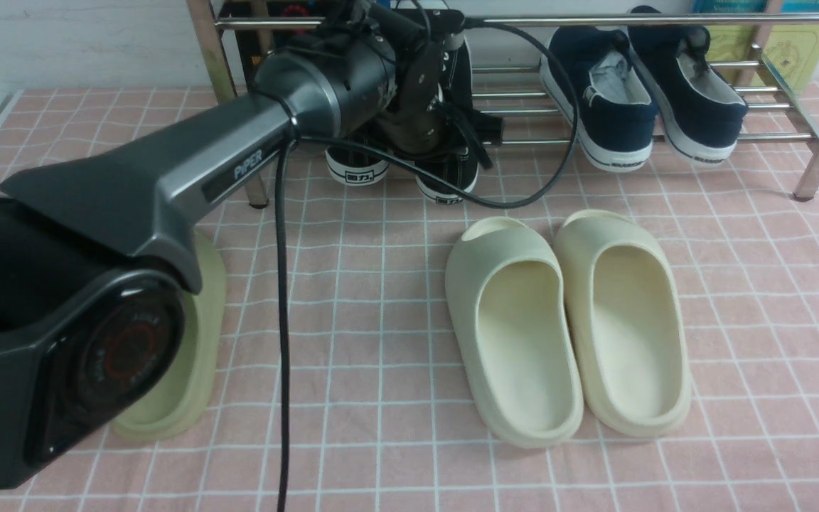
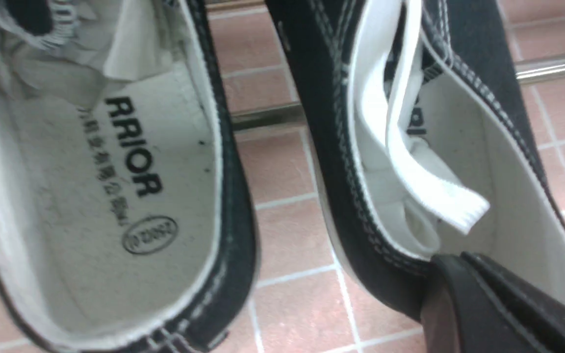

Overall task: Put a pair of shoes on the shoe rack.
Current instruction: Use the left arm to put a shoe into the shoe rack

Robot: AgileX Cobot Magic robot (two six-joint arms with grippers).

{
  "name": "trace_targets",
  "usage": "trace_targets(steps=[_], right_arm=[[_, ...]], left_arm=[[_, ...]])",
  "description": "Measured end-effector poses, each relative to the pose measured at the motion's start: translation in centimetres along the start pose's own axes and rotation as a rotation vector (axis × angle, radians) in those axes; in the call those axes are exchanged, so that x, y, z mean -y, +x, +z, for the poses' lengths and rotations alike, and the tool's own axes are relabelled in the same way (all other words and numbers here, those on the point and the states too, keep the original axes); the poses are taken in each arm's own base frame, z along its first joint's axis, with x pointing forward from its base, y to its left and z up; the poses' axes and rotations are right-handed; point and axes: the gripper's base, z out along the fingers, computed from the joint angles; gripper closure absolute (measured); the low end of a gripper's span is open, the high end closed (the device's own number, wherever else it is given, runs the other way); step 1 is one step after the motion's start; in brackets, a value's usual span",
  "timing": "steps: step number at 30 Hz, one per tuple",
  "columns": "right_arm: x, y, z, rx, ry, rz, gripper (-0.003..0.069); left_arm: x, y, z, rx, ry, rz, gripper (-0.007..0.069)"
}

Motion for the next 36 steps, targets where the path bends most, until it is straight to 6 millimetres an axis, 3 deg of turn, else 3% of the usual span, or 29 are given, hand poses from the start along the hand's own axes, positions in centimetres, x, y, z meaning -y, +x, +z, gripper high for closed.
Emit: trace_targets(steps=[10,18,20,23,27,29,36], right_arm=[[0.0,0.0,0.0,0.0,0.0,0.0,0.0421],[0.0,0.0,0.0,0.0,0.0,0.0,0.0421],[0.0,0.0,0.0,0.0,0.0,0.0,0.0421],[0.0,0.0,0.0,0.0,0.0,0.0,0.0421],[0.0,0.0,0.0,0.0,0.0,0.0,0.0421],[0.0,0.0,0.0,0.0,0.0,0.0,0.0421],[0.0,0.0,0.0,0.0,0.0,0.0,0.0421]], left_arm=[[-0.6,-1.9,-2.1,0.115,-0.057,0.089,0.062],[-0.4,-3.1,-4.6,0.122,-0.031,-0.002,0.0619],[0.2,-3.1,-6.1,0.083,0.014,-0.044,0.0617],[1.8,-2.4,-6.8,0.01,0.088,-0.019,0.0616],[3.5,-1.0,-6.0,-0.067,0.143,0.059,0.0616],[4.4,0.2,-4.2,-0.113,0.161,0.087,0.0615],[4.0,2.4,0.7,-0.129,0.072,0.169,0.0612]])
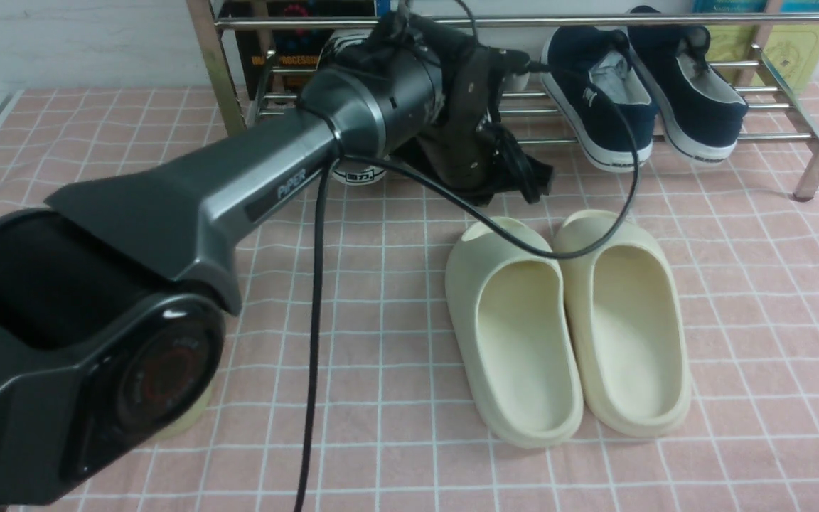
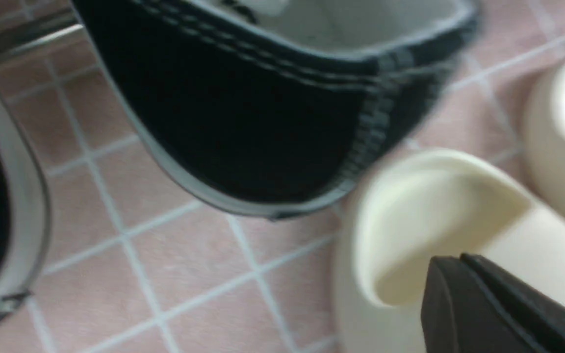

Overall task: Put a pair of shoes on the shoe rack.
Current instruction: Use the left arm to put a shoe into the shoe rack

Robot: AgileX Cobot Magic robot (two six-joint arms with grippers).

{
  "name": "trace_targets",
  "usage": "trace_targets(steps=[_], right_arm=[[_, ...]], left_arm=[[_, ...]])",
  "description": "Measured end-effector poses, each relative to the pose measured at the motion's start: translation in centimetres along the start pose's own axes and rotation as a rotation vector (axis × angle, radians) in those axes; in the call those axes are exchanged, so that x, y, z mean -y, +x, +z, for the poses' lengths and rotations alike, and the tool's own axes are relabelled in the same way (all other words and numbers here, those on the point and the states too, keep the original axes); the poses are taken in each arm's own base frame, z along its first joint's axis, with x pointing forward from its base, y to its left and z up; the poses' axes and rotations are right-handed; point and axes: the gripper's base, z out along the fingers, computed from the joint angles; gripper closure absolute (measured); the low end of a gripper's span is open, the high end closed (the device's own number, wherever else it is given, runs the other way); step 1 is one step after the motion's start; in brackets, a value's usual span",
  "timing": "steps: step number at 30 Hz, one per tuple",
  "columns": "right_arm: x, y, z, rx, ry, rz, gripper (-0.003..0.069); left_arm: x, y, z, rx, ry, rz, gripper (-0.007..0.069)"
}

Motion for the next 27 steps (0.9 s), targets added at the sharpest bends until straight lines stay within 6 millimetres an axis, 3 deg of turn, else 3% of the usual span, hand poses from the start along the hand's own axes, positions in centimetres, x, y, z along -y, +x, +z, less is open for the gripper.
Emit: trace_targets(steps=[8,19,24,25,27], right_arm=[[0.0,0.0,0.0,0.0,0.0,0.0,0.0421],[0.0,0.0,0.0,0.0,0.0,0.0,0.0421],[0.0,0.0,0.0,0.0,0.0,0.0,0.0421],[0.0,0.0,0.0,0.0,0.0,0.0,0.0421],[0.0,0.0,0.0,0.0,0.0,0.0,0.0421]], left_arm=[[-2.1,-0.6,-0.2,0.07,-0.219,-0.067,0.0608],[-2.6,-0.6,-2.3,0.009,-0.251,-0.123,0.0608],[-2.4,-2.5,-8.7,0.066,-0.157,-0.096,0.0605],[-2.4,-2.5,-9.0,0.07,-0.156,-0.096,0.0605],[-2.8,-3.3,-12.5,0.118,-0.157,-0.085,0.0605]])
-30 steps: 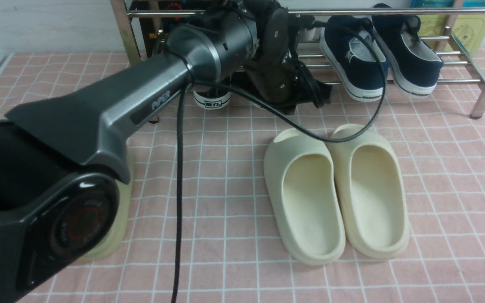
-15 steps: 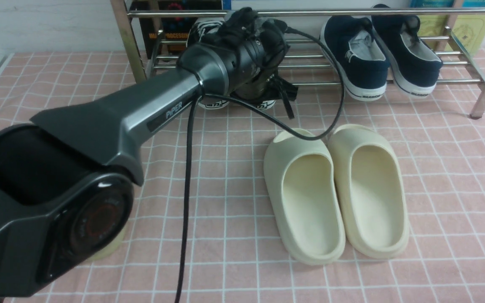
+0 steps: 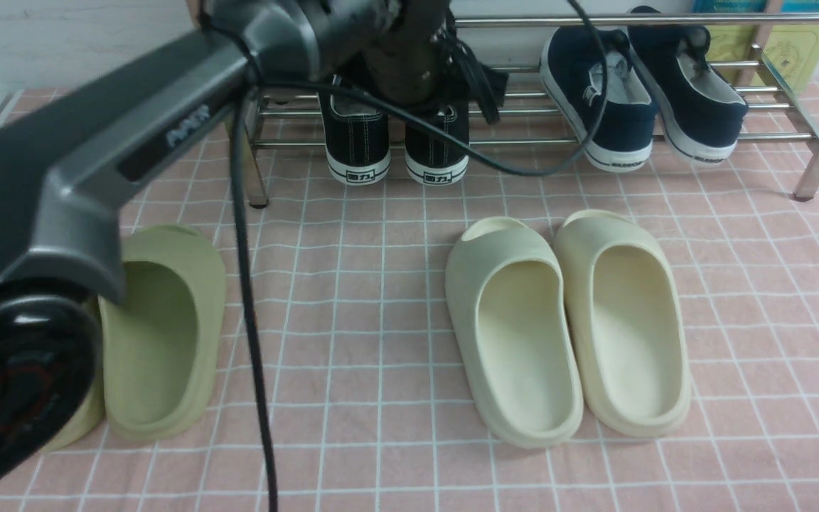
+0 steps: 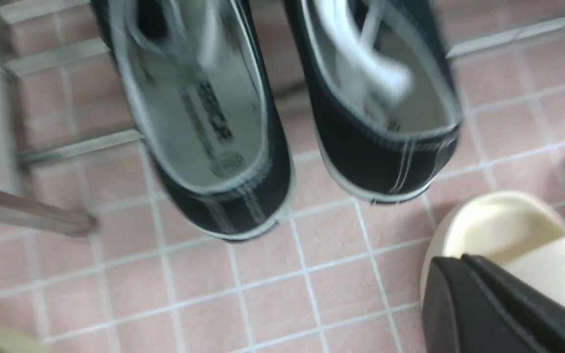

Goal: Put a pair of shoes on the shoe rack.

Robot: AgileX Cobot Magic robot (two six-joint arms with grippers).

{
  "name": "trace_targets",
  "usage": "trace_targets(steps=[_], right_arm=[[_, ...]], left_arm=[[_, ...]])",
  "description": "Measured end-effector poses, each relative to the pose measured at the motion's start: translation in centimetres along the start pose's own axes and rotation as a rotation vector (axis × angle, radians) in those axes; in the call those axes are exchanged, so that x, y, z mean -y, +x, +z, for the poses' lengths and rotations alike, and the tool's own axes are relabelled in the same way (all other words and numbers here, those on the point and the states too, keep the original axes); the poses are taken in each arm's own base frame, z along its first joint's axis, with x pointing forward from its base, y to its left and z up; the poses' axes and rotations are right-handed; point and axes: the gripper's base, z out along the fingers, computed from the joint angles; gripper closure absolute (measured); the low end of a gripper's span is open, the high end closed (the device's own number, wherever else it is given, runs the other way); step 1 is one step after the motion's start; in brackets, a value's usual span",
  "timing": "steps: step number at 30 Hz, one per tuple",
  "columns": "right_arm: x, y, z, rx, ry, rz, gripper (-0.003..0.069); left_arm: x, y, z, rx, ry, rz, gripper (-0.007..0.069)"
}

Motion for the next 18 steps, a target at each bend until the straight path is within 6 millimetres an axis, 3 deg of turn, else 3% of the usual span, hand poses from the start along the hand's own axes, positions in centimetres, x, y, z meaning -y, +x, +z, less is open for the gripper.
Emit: trace_targets(steps=[2,5,7,11,15,18], right_arm=[[0.0,0.0,0.0,0.0,0.0,0.0,0.0421],[0.0,0.0,0.0,0.0,0.0,0.0,0.0421],[0.0,0.0,0.0,0.0,0.0,0.0,0.0421],[0.0,0.0,0.0,0.0,0.0,0.0,0.0421],[0.0,0.0,0.0,0.0,0.0,0.0,0.0421],[0.0,0.0,0.0,0.0,0.0,0.0,0.0421]], left_arm=[[-0.8,-0.7,-2.5,0.032,-0.02,0.012,0.0605],[-1.6,-0.7,-4.0,0.016,-0.056,0.024,0.0604],[-1.8,-0.4,-4.2,-0.026,-0.079,0.029,0.0604],[-2.1,2.5,-3.1,-0.182,-0.114,0.066,0.0603],[-2.4,4.6,-4.0,-0.182,-0.062,0.072,0.0603],[-3.6,6.3,-8.9,-0.026,0.038,0.056,0.0601]])
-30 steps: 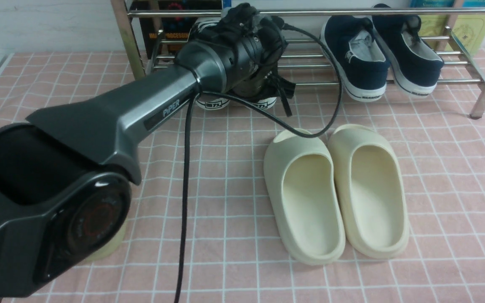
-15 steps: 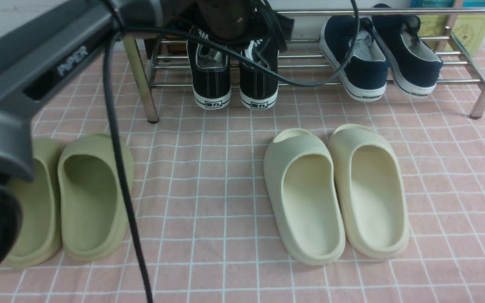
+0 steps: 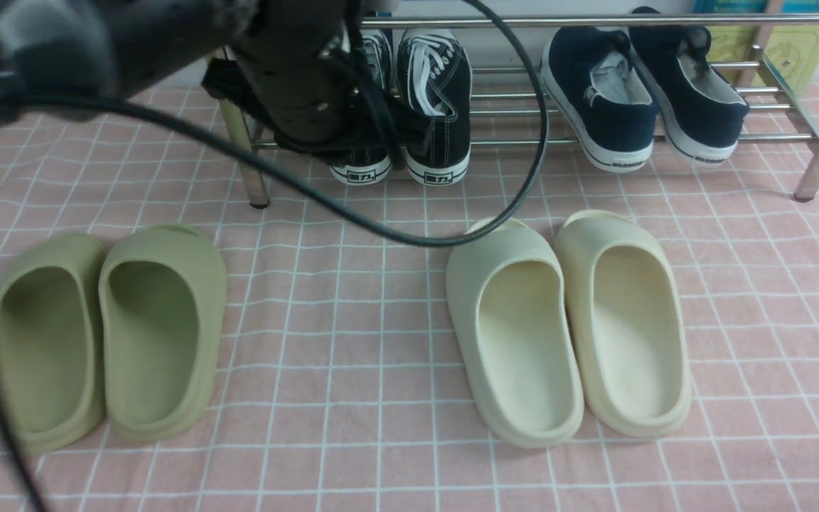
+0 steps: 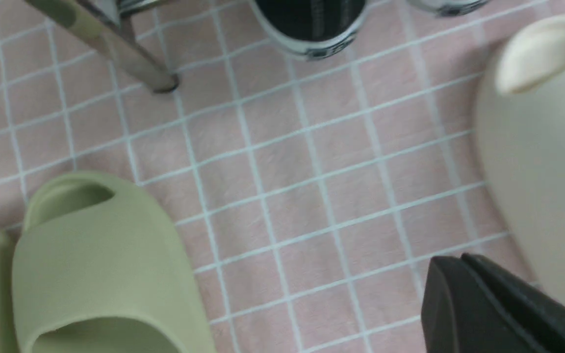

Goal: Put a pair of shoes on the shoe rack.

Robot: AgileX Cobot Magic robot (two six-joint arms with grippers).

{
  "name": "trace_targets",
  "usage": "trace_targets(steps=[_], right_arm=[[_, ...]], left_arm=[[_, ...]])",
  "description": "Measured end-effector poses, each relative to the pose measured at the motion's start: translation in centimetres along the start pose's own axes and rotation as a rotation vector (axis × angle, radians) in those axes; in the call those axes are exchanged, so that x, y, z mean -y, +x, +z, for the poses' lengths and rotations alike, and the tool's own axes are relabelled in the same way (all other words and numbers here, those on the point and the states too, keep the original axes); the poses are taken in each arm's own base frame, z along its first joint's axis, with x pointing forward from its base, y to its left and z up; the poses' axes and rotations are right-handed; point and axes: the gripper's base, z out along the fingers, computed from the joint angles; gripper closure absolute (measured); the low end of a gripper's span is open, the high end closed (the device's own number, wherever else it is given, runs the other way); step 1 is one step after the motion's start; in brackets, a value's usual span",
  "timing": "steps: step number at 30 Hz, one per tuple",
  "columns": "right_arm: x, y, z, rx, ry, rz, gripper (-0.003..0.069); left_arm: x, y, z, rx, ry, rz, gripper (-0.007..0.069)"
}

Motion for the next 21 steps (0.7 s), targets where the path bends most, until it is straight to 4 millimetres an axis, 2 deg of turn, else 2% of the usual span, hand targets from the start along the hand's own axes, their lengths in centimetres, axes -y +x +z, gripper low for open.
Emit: trace_targets(steps=[1,2,3,4,5,6,7,9,10,11,14,18,19,20,21], right_arm=[[0.0,0.0,0.0,0.0,0.0,0.0,0.0421],[0.0,0.0,0.0,0.0,0.0,0.0,0.0421],[0.0,0.0,0.0,0.0,0.0,0.0,0.0421],[0.0,0.0,0.0,0.0,0.0,0.0,0.0421],[0.0,0.0,0.0,0.0,0.0,0.0,0.0421],[0.0,0.0,0.0,0.0,0.0,0.0,0.0421],[0.0,0.0,0.0,0.0,0.0,0.0,0.0421],[0.0,0.0,0.0,0.0,0.0,0.0,0.0421],[0.0,0.0,0.0,0.0,0.0,0.0,0.0421],[0.0,0.0,0.0,0.0,0.0,0.0,0.0421],[0.0,0.0,0.0,0.0,0.0,0.0,0.0421],[0.0,0.0,0.0,0.0,0.0,0.0,0.0421],[0.0,0.0,0.0,0.0,0.0,0.0,0.0421],[0.0,0.0,0.0,0.0,0.0,0.0,0.0421],[0.0,0.0,0.0,0.0,0.0,0.0,0.0421]], left_arm=[[-0.4,0.7,-1.8,0.062,0.023,-0.001,0.0601],[-0.7,0.8,-2.8,0.09,0.029,-0.005,0.0601],[-1.0,1.7,-3.9,0.139,0.048,-0.002,0.0601],[-1.6,3.2,-6.3,0.229,0.075,-0.002,0.0601],[-2.0,4.2,-7.5,0.279,0.088,0.0,0.0601],[-2.6,6.1,-9.3,0.358,0.112,0.002,0.0601],[-2.7,6.5,-9.5,0.368,0.115,0.002,0.0601],[-3.6,10.3,-11.7,0.485,0.146,0.007,0.0601],[-3.8,11.1,-12.4,0.515,0.151,0.003,0.0601],[-4.3,13.4,-12.9,0.56,0.165,-0.005,0.0601],[-5.1,18.3,-13.1,0.578,0.183,-0.064,0.0601],[-5.8,22.4,-13.5,0.625,0.198,-0.112,0.0601],[-5.9,22.6,-13.5,0.63,0.198,-0.112,0.0601],[-6.3,24.3,-14.0,0.679,0.204,-0.126,0.0601],[-6.5,25.1,-14.2,0.698,0.205,-0.133,0.0601]])
